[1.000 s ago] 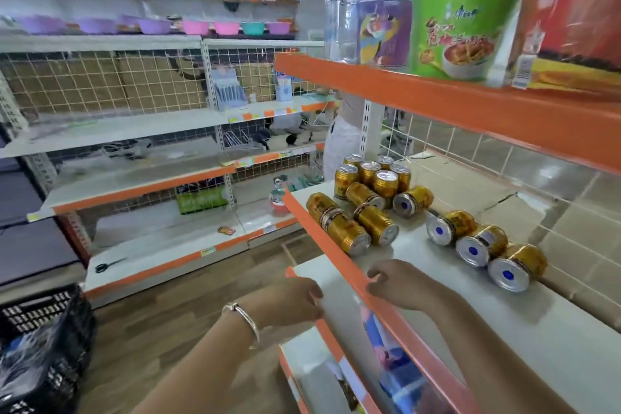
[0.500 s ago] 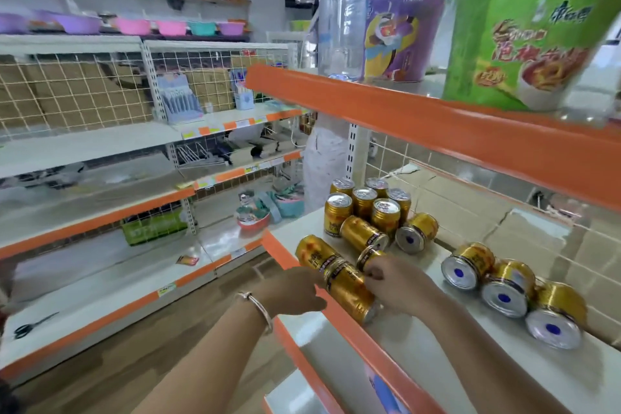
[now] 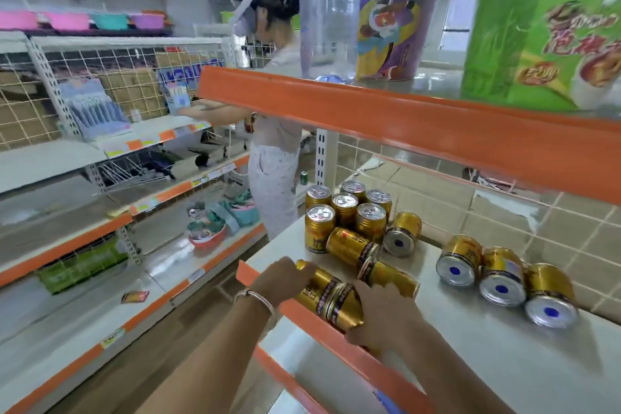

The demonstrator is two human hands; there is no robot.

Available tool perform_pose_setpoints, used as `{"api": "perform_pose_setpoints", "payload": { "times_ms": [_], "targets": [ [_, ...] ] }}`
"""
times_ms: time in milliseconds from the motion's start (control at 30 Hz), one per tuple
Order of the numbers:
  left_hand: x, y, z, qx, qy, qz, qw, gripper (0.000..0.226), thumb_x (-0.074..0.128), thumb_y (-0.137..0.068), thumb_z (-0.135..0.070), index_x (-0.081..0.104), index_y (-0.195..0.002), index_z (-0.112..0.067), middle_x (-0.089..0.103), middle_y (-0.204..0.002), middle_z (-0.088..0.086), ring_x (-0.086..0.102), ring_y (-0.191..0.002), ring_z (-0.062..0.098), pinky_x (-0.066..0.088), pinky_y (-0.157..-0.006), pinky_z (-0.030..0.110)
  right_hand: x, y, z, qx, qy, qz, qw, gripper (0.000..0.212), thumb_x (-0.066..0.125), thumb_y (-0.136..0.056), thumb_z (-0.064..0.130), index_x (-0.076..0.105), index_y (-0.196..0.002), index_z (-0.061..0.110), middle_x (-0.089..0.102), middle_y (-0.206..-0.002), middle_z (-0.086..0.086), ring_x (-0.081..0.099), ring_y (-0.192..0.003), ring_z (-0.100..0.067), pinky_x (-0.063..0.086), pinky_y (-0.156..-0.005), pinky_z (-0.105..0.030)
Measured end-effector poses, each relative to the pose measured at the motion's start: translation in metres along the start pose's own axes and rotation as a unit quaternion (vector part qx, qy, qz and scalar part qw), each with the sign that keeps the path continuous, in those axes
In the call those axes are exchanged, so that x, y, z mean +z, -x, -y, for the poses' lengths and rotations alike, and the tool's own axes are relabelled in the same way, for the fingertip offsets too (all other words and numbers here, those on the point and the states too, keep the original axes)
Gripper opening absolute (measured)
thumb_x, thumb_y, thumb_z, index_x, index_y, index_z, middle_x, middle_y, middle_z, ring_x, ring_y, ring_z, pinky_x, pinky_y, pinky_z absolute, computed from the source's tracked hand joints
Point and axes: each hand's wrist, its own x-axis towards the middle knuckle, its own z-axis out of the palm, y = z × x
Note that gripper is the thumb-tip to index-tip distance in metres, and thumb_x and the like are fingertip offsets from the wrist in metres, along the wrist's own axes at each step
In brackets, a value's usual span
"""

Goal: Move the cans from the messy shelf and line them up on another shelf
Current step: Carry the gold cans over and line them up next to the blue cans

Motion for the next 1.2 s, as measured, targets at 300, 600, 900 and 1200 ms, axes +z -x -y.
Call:
{"api": "perform_pose_setpoints", "payload": {
  "times_ms": [300,600,900,1200],
  "targets": [
    [0.013,-0.039,0.003,-0.013,0.104,0.097,0.990,0.070,0.066,-0.068,-0.066,0.060,-0.104,-0.006,0.058,-0.076,0.002,0.057,-0.063,0.014,0.042,-0.049,0.020,-0.001,0.018,0.001,0.097,-0.044,-0.004,0.994,0.064,0.063,-0.073,0.059,0.044,-0.122,0.022,0.055,-0.119,0.000,0.052,-0.110,-0.020,0.046,-0.091,-0.032],
    [0.031,-0.048,-0.013,0.004,0.302,0.147,0.942,0.047,0.073,-0.061,-0.033,0.063,-0.095,-0.003,0.063,-0.082,0.013,0.059,-0.073,0.025,0.051,-0.069,0.035,0.000,0.031,0.001,0.167,-0.069,-0.025,0.983,0.070,0.068,-0.071,0.049,0.037,-0.125,0.018,0.040,-0.126,-0.005,0.037,-0.118,-0.025,0.037,-0.099,-0.039],
    [0.049,-0.034,-0.046,0.035,0.199,0.167,0.965,0.050,0.081,-0.063,-0.047,0.060,-0.087,-0.009,0.064,-0.084,0.009,0.064,-0.076,0.022,0.056,-0.067,0.032,0.011,0.085,-0.033,0.222,-0.191,-0.158,0.943,0.055,0.072,-0.068,0.036,0.038,-0.108,0.019,0.047,-0.106,0.002,0.053,-0.101,-0.020,0.045,-0.081,-0.029],
    [0.103,0.033,-0.071,0.034,0.466,0.297,0.833,0.037,0.070,-0.076,-0.029,0.060,-0.104,-0.007,0.066,-0.090,0.015,0.061,-0.078,0.025,0.055,-0.059,0.028,0.012,0.181,-0.104,0.282,-0.737,-0.254,0.559,0.064,0.080,-0.065,0.046,0.057,-0.113,0.011,0.068,-0.101,-0.017,0.069,-0.089,-0.033,0.058,-0.076,-0.050]
  ]
}}
